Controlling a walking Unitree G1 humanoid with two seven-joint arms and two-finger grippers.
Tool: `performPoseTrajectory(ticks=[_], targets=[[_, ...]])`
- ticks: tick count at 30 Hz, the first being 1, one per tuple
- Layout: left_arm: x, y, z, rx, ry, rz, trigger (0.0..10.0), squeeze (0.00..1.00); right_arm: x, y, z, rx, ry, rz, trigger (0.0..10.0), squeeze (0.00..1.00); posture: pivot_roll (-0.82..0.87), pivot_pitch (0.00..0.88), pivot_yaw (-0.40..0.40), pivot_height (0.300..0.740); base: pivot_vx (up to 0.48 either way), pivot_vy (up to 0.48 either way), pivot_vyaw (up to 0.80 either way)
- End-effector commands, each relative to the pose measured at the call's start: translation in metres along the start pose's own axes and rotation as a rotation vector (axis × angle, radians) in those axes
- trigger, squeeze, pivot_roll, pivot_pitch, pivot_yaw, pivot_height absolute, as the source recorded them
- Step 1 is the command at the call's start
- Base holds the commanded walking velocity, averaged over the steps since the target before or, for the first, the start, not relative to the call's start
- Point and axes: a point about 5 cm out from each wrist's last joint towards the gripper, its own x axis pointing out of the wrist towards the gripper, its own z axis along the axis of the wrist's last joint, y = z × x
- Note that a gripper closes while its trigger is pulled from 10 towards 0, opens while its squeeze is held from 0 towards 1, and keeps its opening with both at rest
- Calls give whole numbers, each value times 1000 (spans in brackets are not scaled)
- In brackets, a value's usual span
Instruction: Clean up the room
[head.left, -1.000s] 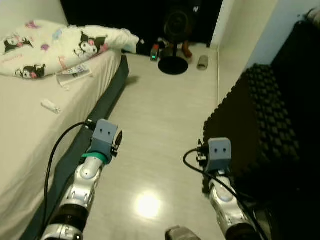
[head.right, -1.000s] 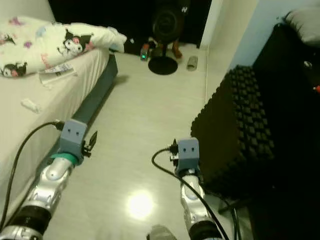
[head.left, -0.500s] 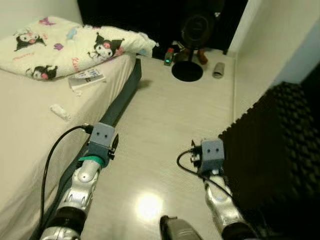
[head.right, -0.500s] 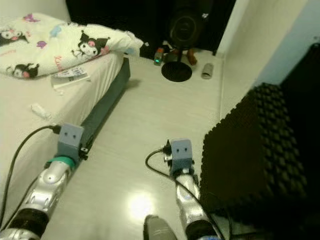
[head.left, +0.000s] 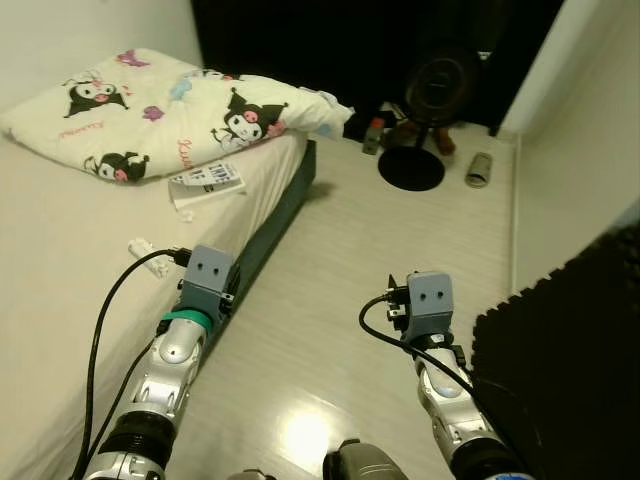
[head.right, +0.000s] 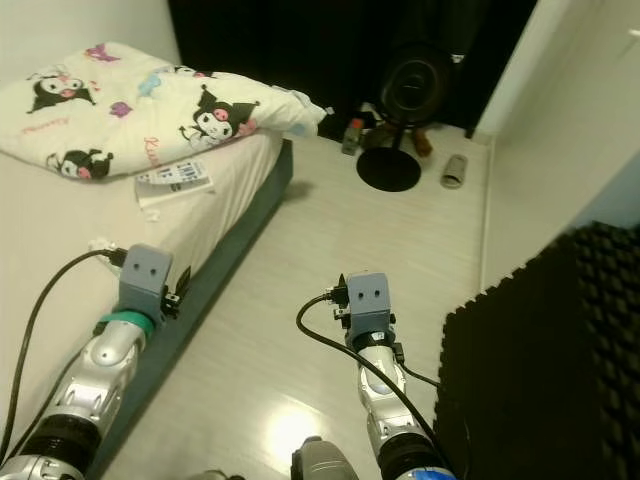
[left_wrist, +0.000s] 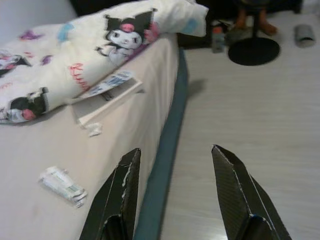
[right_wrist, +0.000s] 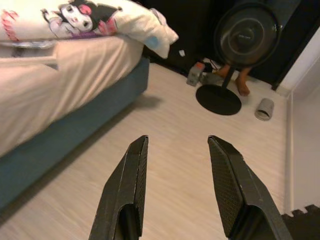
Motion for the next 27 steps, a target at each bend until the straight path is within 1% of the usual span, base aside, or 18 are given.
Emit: performPoseTrajectory(ticks=[1, 2, 3, 4, 10, 13, 27], targets=[[-3, -2, -7, 10, 23, -1, 10000, 0, -2, 0, -5, -30, 20, 10, 10000, 0, -66, 0, -8, 735, 277, 0, 0], [-5, -1, -9, 9, 26, 10, 10000, 0, -1, 1, -4, -60, 18, 29, 10000, 0, -50, 0, -20, 735, 270, 0, 0], [-5, -1, -9, 9, 26, 10, 10000, 0, -1, 1, -4, -60, 18, 29, 10000, 0, -50, 0, -20, 735, 270, 0, 0], [-7, 0, -10, 6, 28, 20, 10000, 0, 1, 0, -3, -81, 16, 41, 10000, 0, -39, 0, -28, 735, 270, 0, 0], [-15, 3, -15, 4, 36, 40, 10000, 0, 8, -4, 2, -113, 3, 45, 10000, 0, -24, 12, -33, 735, 269, 0, 0], [-17, 2, -17, 4, 37, 40, 10000, 0, 8, -5, 2, -131, -2, 45, 10000, 0, -25, 17, -30, 735, 261, 0, 0], [-14, -6, -13, 3, 32, 11, 10000, 0, 2, -11, -3, -127, 5, 13, 10000, 0, -53, 24, -14, 735, 257, 0, 0]])
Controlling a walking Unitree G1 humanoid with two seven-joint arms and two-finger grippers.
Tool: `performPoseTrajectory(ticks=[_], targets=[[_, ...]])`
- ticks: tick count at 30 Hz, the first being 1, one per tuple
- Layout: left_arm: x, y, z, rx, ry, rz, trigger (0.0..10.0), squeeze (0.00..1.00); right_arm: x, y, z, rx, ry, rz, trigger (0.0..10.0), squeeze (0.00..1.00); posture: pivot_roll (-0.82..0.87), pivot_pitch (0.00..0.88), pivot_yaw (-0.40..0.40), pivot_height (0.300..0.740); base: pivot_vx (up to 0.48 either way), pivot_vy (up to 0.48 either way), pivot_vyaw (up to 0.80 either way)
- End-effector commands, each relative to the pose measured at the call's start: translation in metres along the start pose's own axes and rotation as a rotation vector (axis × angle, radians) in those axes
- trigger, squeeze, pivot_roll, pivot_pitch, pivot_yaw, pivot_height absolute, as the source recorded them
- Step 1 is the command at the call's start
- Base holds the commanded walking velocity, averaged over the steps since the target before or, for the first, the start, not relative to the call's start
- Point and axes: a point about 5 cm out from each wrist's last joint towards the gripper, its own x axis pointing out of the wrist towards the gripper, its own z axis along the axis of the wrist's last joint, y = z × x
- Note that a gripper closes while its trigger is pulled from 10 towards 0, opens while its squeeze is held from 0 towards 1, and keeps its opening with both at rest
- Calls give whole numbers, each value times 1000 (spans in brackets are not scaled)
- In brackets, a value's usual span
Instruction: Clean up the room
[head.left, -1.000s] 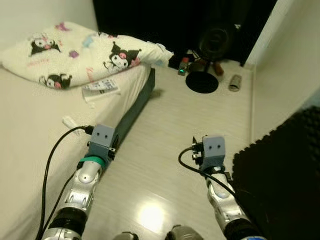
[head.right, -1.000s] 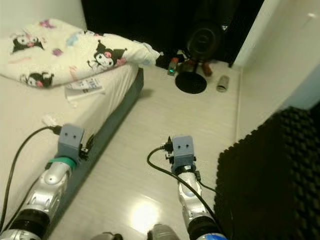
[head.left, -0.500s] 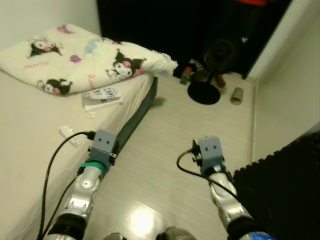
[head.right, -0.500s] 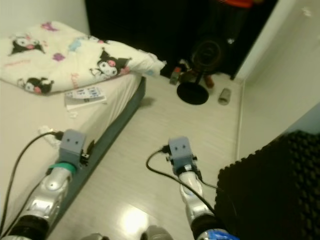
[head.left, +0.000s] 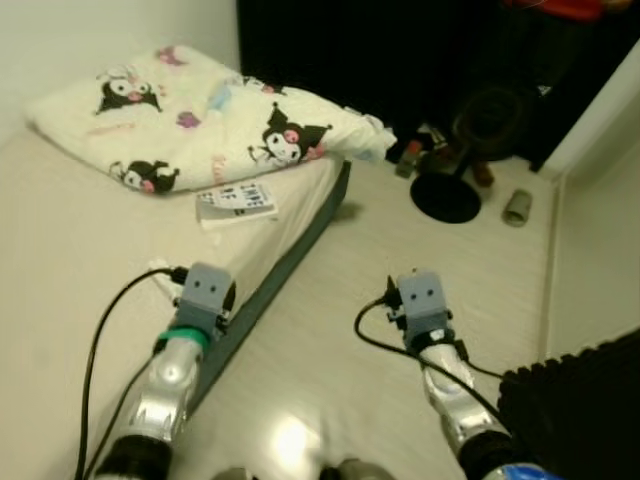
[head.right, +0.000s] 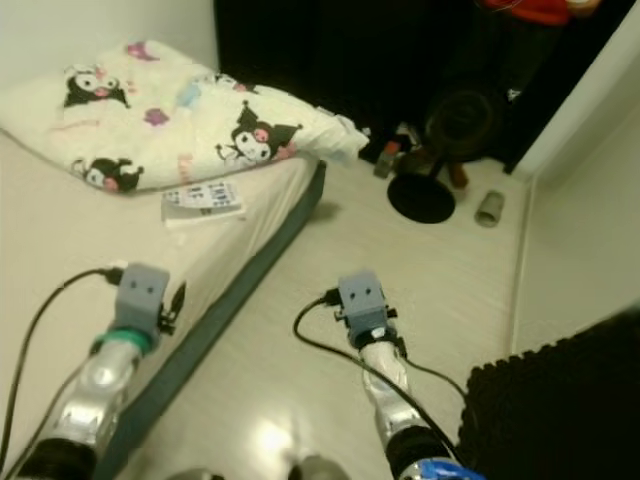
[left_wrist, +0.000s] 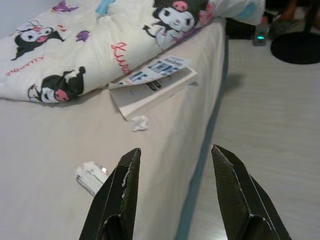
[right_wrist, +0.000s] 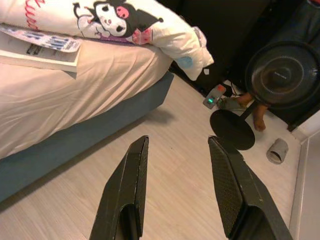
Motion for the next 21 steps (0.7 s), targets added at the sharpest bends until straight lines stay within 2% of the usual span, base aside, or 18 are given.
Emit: performPoseTrajectory(ticks=[1, 21], targets=[[0, -6, -1, -1, 11, -23, 10000, 0, -3, -3, -4, 4, 11, -17, 10000, 0, -53, 24, -14, 735, 259, 0, 0], [3, -8, 2, -3, 6, -32, 10000, 0, -3, -3, -5, 14, 17, -28, 10000, 0, -67, 22, -4, 735, 257, 0, 0]])
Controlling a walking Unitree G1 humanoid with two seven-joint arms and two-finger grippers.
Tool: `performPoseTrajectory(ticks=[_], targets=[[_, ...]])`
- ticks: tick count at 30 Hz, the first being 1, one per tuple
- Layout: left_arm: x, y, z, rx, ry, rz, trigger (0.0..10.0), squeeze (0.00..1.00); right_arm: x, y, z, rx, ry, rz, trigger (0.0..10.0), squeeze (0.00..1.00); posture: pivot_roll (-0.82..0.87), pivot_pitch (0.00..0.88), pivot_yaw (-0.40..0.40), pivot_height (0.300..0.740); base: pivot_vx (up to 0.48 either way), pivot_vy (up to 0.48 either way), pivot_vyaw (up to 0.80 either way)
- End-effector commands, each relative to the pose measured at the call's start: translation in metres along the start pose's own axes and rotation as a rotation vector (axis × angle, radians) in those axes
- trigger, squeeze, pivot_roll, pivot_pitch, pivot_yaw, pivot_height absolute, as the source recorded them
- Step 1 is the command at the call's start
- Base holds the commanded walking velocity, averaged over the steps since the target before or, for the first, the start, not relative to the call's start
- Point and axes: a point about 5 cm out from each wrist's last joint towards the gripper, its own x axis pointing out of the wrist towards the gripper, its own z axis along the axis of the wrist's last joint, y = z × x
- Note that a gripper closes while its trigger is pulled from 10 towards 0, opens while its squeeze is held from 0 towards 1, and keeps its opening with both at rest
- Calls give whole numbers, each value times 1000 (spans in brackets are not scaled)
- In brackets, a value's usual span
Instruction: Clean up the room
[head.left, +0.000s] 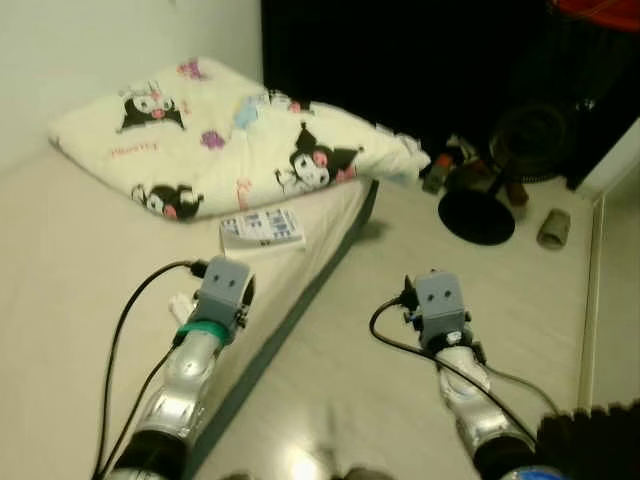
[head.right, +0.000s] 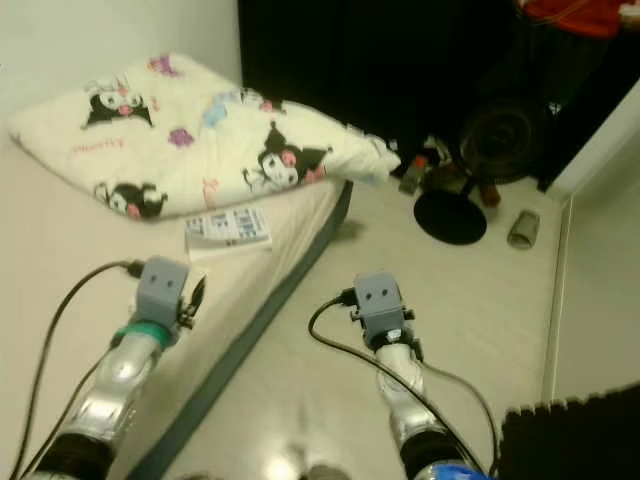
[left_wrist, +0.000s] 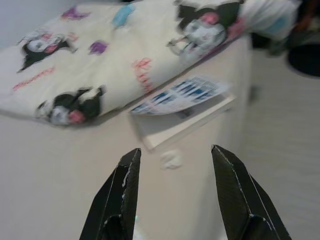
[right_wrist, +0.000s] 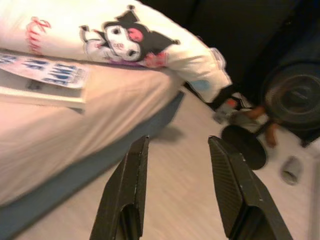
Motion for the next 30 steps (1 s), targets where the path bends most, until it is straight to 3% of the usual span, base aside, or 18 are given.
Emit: performPoseTrajectory(ticks=[1, 9, 30], targets=[[-2, -9, -3, -8, 16, -25, 10000, 0, -5, -9, -9, -7, 35, -23, 10000, 0, -66, 22, -4, 735, 259, 0, 0], [-2, -9, -4, -8, 18, -25, 10000, 0, -6, -8, -9, -5, 36, -21, 10000, 0, -66, 23, -2, 735, 255, 0, 0], [-2, -6, -10, -18, 64, -13, 10000, 0, -8, -7, -10, 7, 33, -25, 10000, 0, -72, 25, 6, 735, 0, 0, 0]])
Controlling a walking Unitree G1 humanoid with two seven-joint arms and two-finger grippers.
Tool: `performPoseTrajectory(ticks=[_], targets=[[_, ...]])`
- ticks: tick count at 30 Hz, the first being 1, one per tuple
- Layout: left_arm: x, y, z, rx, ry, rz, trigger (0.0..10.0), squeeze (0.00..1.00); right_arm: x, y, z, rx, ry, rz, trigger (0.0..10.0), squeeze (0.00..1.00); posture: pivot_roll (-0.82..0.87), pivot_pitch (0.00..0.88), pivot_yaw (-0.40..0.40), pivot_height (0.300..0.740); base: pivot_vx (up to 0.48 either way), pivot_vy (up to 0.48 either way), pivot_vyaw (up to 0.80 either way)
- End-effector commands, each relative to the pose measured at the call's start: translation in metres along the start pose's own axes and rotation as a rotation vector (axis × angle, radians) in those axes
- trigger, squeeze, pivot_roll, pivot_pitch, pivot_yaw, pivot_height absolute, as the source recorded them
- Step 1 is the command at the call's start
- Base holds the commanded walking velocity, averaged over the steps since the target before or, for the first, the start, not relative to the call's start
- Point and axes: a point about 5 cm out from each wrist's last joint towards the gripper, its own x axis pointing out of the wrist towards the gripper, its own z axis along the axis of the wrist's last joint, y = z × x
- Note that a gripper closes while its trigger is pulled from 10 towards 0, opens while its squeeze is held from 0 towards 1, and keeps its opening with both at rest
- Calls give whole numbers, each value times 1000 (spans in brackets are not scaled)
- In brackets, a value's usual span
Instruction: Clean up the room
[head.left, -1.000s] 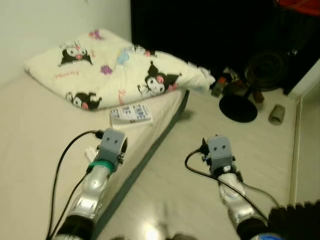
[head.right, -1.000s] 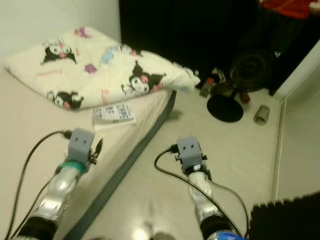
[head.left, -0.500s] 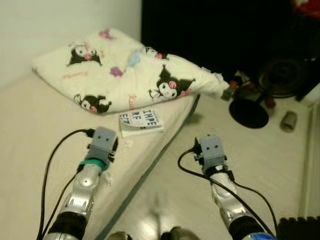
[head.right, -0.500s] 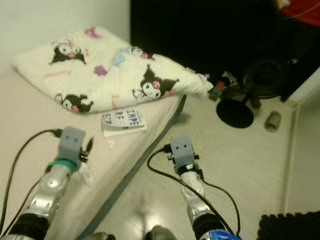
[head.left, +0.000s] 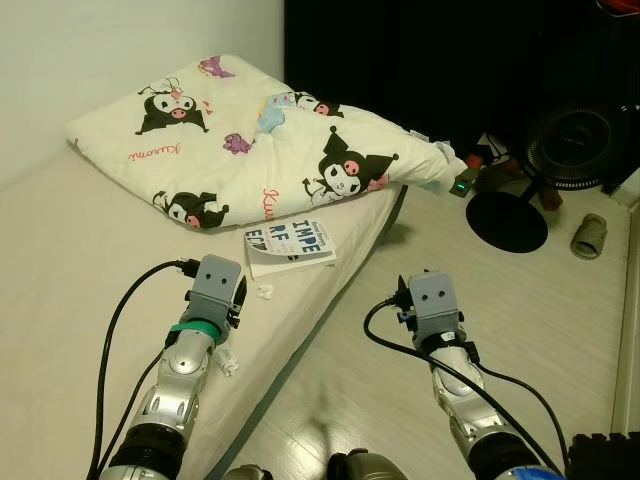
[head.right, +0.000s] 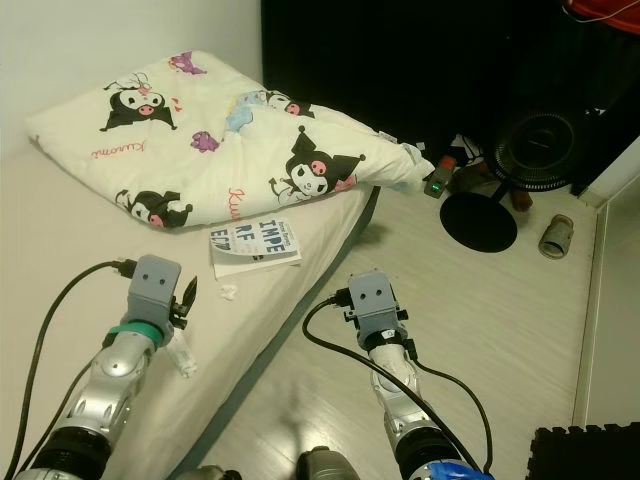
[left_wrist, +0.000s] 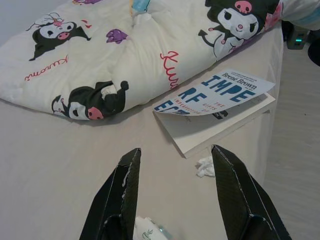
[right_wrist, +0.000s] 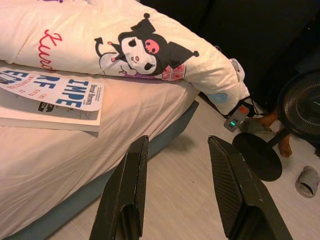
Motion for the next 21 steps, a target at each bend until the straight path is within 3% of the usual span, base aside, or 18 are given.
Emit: performPoseTrajectory(ticks=[1, 21], targets=[[-2, -2, -8, -5, 37, -7, 10000, 0, -5, -1, -6, 13, 22, -9, 10000, 0, -72, 25, 6, 735, 0, 0, 0], [-1, -3, -8, 2, 43, -13, 10000, 0, -6, 1, -6, 32, 18, -5, 10000, 0, -72, 20, 8, 685, 0, 0, 0]])
